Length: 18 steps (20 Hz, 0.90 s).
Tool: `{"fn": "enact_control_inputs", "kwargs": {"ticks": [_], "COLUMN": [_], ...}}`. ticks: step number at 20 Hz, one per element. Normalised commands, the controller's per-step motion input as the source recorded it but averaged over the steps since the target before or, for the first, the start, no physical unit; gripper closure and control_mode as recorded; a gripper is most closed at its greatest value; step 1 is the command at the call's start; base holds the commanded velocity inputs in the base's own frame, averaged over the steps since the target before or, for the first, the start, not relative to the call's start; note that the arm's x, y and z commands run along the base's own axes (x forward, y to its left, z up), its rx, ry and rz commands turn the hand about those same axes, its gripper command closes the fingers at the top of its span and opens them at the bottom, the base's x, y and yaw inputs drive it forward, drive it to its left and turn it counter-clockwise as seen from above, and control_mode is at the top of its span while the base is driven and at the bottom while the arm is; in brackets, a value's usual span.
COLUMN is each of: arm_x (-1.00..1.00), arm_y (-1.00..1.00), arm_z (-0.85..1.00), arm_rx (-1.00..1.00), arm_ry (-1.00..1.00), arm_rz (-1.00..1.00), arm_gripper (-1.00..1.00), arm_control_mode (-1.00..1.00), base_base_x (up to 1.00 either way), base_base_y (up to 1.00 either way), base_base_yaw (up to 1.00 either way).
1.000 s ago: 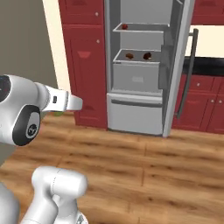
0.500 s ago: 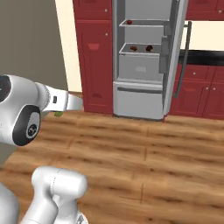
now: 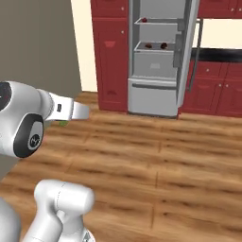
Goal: Gather the bell pepper and lemon wedge from the fridge and place them on a tray on the dining counter. Then gather the steak and chicken drumstick from the fridge and place them on the other tray.
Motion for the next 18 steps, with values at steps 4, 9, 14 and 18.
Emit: {"fn": "enact_control_inputs", "kwargs": {"ticks": [4,9,14,18], "arm_x": [0.00,0.00,0.00,0.00], "arm_y": [0.00,0.00,0.00,0.00], "arm_z": [0.00,0.00,0.00,0.00], "arm_rx": [0.00,0.00,0.00,0.00], "arm_ry": [0.00,0.00,0.00,0.00], "arm_rz": [0.00,0.00,0.00,0.00], "arm_gripper": [1.00,1.00,1.00,1.00], "arm_control_mode": [1.00,1.00,1.00,1.00], "base_base_x": [-0.81,-0.77,-0.87,-0.91], "base_base_y": [-0.19,-0.27,-0.47,-0.67], "base_base_yaw": [0.02,0.02,0.04,0.03]}}
